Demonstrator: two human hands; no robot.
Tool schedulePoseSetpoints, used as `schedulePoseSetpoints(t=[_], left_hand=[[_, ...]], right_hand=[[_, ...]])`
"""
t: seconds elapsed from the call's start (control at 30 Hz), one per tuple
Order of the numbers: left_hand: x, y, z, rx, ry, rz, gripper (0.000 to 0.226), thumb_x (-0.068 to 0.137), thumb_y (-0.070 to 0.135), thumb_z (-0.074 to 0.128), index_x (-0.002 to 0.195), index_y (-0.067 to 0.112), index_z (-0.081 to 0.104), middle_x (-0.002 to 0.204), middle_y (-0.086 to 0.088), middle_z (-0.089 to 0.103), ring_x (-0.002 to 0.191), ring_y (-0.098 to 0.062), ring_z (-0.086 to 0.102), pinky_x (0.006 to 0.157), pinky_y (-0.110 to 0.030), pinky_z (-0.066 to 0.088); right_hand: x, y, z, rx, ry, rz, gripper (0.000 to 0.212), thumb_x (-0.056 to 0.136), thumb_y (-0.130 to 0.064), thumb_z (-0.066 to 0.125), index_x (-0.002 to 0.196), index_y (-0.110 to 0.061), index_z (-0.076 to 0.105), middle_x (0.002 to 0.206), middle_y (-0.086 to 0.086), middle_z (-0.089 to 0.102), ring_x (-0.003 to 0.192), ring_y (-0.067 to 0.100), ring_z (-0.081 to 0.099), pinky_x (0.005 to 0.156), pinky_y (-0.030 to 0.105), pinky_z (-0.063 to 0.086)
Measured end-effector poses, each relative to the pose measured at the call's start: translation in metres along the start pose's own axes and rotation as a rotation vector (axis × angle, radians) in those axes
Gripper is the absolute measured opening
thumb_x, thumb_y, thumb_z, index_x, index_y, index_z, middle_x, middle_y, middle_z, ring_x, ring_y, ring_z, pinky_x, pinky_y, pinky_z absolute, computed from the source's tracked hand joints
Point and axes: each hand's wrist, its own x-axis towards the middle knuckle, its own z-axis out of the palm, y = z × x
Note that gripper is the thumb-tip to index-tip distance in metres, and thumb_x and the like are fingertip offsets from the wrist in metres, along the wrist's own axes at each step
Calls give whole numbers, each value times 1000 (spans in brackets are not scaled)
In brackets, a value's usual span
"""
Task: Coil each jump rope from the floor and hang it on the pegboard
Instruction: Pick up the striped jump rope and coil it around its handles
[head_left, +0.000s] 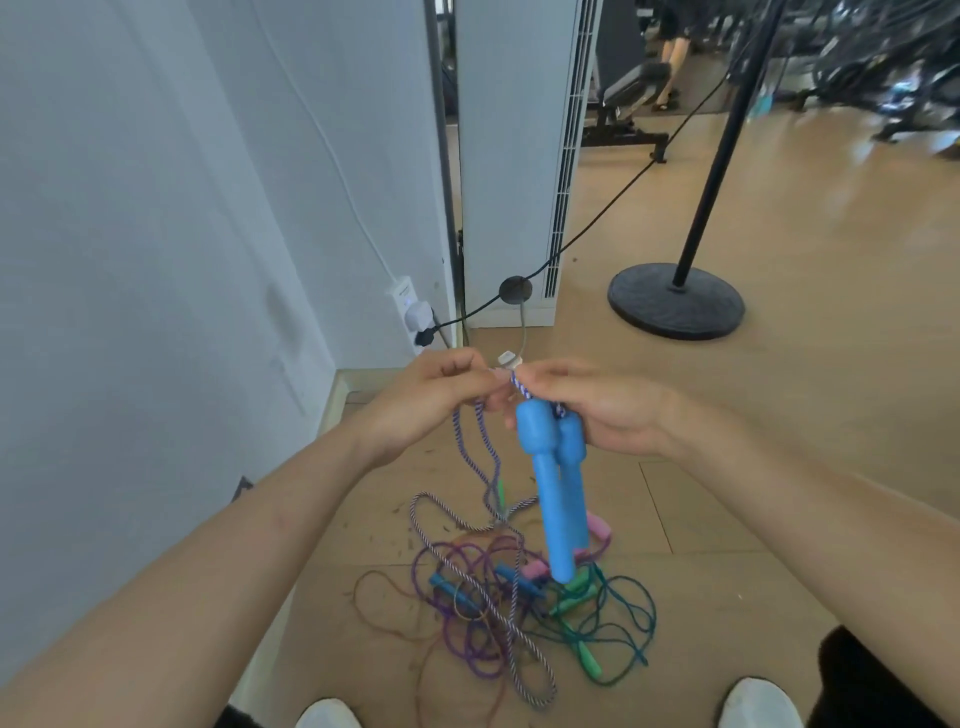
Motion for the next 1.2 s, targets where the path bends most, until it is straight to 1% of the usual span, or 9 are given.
schedulePoseSetpoints(t=[0.17, 0.3, 0.37, 0.5, 0.67, 0.77, 0.9, 1.07, 1.2], left_hand=[[-2, 3, -1, -76, 13, -33, 31, 91, 23, 69, 75, -2, 58, 70, -11, 51, 72, -22, 49, 68, -23, 47], [-4, 1, -3, -64, 87, -42, 30, 90, 25, 72, 65, 15, 58, 55, 2, 36, 55, -18, 33, 53, -26, 35], [-5, 0, -4, -31, 125, -42, 26, 87, 29, 74, 71, 13, 64, 53, 5, 36, 50, -13, 28, 50, -25, 26], [-2, -3, -6, 1, 254, -11, 28, 85, 24, 77, 79, -2, 68, 51, 12, 44, 43, -3, 33, 47, -14, 28], [-1, -2, -10, -11, 399, 40, 21, 76, 25, 85, 75, 6, 76, 64, 5, 62, 59, -5, 47, 56, -13, 39], [0, -2, -11, -2, 462, 46, 20, 71, 29, 89, 72, 12, 78, 70, 4, 64, 63, -7, 49, 59, -17, 42], [0, -5, -12, 6, 503, 39, 22, 69, 32, 90, 74, 15, 78, 69, 4, 60, 64, -7, 47, 61, -18, 40], [-3, -11, -23, 52, 530, 50, 16, 73, 28, 88, 74, 15, 78, 62, 11, 57, 66, -8, 47, 61, -13, 39], [-2, -16, -28, 141, 501, 66, 13, 77, 26, 85, 70, 22, 74, 58, 19, 59, 65, -4, 50, 63, -12, 41]], right_hand=[[-1, 6, -3, -190, -12, 60, 36, 76, -11, 77, 110, -7, 64, 77, -5, 67, 74, 9, 63, 68, 24, 51], [-4, 10, -2, -133, 68, 132, 33, 74, -6, 74, 104, -13, 63, 84, 0, 61, 75, 17, 60, 89, 51, 52], [-3, 15, -2, -42, 90, 182, 42, 77, -8, 74, 115, -17, 61, 93, 5, 57, 74, 21, 58, 92, 56, 51], [1, 28, -1, 170, -16, 194, 79, 71, -25, 68, 144, -10, 40, 108, 13, 52, 70, 24, 59, 70, 39, 56], [3, 40, 4, 198, -128, 171, 59, 72, -24, 72, 128, -17, 53, 108, 10, 59, 98, 26, 54, 89, 44, 46], [1, 41, 6, 90, -97, 179, 65, 74, -17, 68, 135, -20, 48, 96, 7, 66, 73, 10, 62, 77, 30, 45], [4, 46, 3, -19, -17, 160, 68, 68, -10, 69, 133, -20, 51, 86, 3, 56, 61, 12, 53, 59, 26, 46], [4, 49, -6, -174, 43, 116, 41, 70, -6, 61, 110, -14, 56, 73, 7, 51, 58, 17, 46, 58, 31, 40], [1, 44, -12, -381, 121, 149, 26, 88, -11, 61, 114, -8, 58, 67, 1, 51, 55, 14, 46, 57, 31, 42]])
